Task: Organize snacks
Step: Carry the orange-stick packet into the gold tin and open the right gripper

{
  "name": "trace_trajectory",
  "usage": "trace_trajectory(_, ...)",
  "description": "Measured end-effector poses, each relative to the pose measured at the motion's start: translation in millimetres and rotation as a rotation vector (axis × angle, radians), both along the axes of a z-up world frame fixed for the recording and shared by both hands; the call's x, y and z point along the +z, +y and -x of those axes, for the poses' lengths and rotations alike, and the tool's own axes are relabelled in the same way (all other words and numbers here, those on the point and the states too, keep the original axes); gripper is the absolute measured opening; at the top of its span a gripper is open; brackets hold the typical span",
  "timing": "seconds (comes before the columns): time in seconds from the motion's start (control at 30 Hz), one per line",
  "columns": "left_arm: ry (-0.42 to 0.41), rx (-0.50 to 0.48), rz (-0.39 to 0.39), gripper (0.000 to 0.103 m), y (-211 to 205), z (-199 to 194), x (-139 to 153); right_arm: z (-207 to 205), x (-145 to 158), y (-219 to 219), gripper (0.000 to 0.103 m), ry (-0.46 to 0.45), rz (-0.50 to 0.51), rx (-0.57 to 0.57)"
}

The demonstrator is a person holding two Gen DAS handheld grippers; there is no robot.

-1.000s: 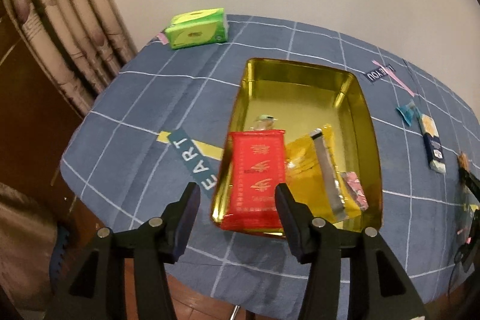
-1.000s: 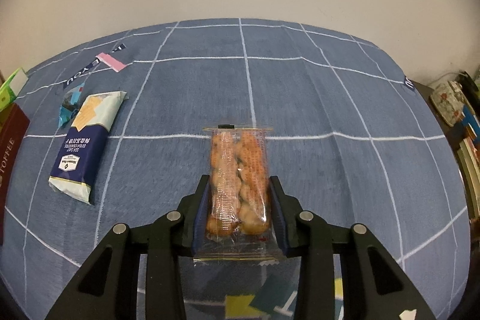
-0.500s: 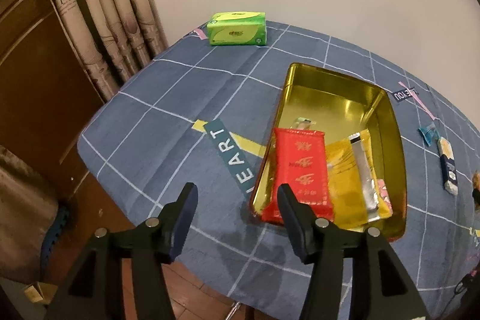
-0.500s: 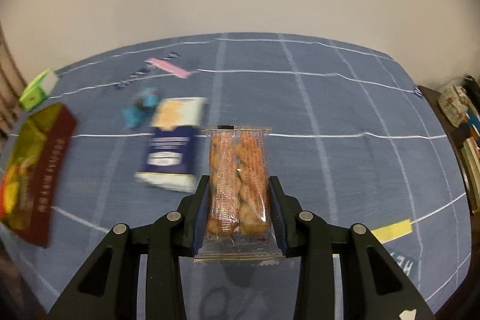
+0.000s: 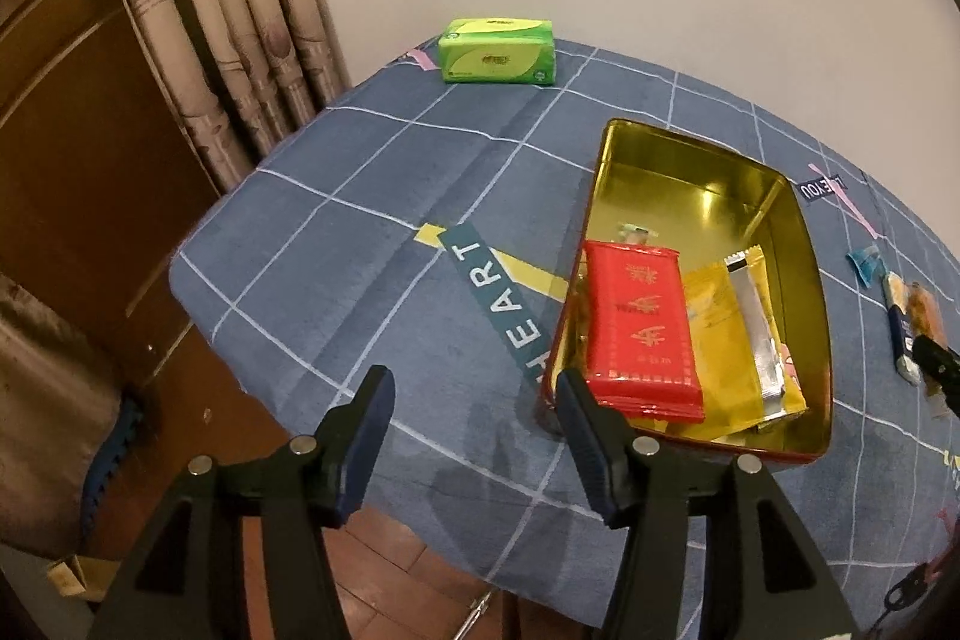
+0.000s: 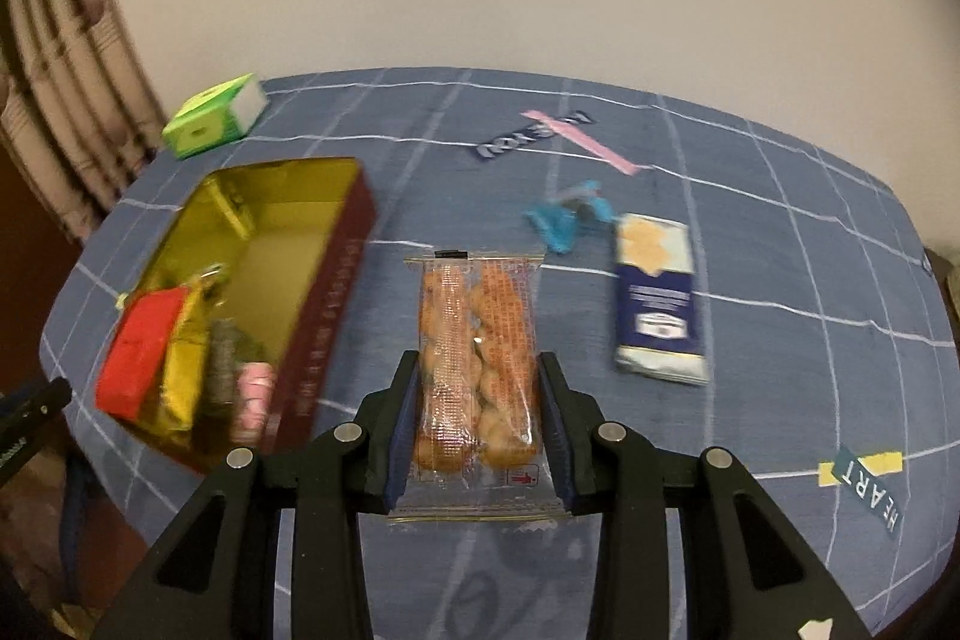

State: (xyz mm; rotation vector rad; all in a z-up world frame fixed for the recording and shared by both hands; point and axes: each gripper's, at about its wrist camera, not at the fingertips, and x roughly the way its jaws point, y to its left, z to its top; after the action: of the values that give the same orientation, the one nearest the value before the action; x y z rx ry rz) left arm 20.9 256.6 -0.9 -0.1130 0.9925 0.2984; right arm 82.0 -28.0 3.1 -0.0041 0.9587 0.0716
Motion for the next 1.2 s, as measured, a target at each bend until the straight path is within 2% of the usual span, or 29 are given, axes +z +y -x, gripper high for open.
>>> trace_trajectory(0.37,0.021,0.085,0.038,0.058,22.5,1.5,-4.7,-10.1,2.6,65.4,0.034,0.027,0.009,0.083)
trace_trajectory(0.7,0.047,0.2,0.065,0.058,47.8,5.9,-9.7,-17.6,-5.8,95.9,0.034,0.061,0.011,0.104)
trace_trajectory(1.2,0.031,0.187,0.079,0.058,46.8,6.0,-7.3,-22.0,-22.6,120.1,0.034,0.08,0.022,0.128)
